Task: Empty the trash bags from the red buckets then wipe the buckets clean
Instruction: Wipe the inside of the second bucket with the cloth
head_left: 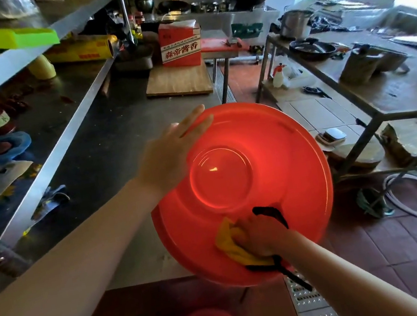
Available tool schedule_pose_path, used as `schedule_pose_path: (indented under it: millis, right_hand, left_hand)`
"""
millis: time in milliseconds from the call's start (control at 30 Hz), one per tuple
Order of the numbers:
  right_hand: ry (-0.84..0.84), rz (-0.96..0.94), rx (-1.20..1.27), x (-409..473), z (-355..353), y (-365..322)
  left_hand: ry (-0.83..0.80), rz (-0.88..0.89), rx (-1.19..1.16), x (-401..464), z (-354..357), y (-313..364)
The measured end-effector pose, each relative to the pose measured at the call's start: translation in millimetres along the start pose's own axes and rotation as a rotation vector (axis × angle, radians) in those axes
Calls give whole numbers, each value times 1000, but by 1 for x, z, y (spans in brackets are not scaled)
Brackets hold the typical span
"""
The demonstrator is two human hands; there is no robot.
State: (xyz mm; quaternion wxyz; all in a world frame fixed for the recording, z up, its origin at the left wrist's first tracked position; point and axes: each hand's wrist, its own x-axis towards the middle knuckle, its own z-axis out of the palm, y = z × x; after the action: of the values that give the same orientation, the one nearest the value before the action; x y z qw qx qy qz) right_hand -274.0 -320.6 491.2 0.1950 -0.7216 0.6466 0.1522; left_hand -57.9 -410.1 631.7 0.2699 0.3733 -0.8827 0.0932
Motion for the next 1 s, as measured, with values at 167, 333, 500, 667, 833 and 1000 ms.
schedule_pose_path:
  millis: [167, 333, 500, 667, 833, 1000]
  right_hand:
    - [8, 1, -45, -33, 1, 0]
    - [69, 36, -105, -69, -11, -2]
    - [151, 94, -118, -84, -16, 0]
    - [89, 158, -184, -45, -17, 13]
    - [44, 165, -169, 1, -14, 24]
    - [14, 189, -160, 47, -17, 27]
  left_hand:
    - [-24, -6, -30, 10, 1, 3]
    - [-66, -14, -70, 17, 3, 0]
    - [-80, -54, -74, 21, 8, -11]
    - [-93, -62, -96, 25, 4, -2]
    - [-60, -38, -89, 30, 6, 4]
    - [-52, -83, -79, 32, 10, 2]
